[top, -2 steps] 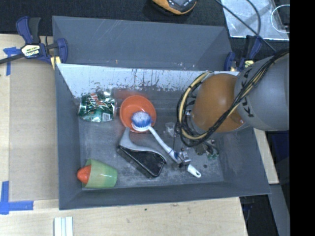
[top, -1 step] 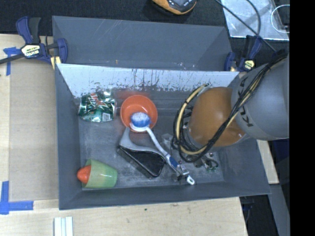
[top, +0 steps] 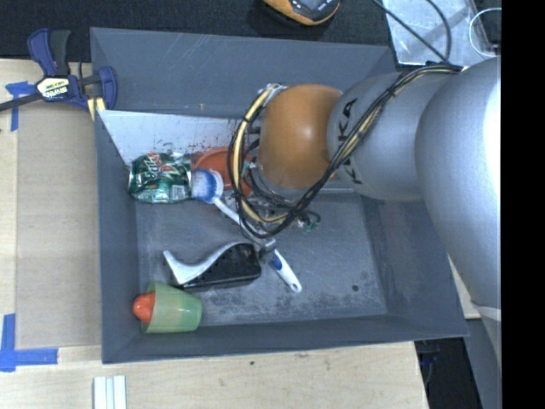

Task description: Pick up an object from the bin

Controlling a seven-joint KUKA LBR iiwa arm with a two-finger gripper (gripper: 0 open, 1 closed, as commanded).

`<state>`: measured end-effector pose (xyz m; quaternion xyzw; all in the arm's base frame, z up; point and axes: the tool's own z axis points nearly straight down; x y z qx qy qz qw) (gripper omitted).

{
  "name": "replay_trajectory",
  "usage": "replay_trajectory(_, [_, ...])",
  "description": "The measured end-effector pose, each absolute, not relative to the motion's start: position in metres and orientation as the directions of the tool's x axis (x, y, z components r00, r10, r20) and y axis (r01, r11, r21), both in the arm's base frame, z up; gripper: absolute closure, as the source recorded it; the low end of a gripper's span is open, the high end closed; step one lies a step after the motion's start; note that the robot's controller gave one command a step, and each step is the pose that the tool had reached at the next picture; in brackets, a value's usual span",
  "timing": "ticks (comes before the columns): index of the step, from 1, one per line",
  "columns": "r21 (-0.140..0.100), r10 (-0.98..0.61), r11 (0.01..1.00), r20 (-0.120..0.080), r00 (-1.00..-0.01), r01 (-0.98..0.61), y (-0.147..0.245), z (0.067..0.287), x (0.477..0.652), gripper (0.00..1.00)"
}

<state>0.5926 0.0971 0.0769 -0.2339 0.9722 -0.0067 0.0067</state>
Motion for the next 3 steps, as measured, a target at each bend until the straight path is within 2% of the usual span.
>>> replay_trajectory(1, [-0.012,-0.488,0.873,-0.012,-0.873,-0.488,0.027,0.070,0.489,1.00])
replay_trajectory(2, [-0.012,-0.490,0.872,-0.013,-0.871,-0.490,0.028,0.070,0.489,1.00])
replay_trajectory(3, [-0.015,-0.536,0.844,-0.015,-0.844,-0.536,0.053,0.070,0.498,1.00])
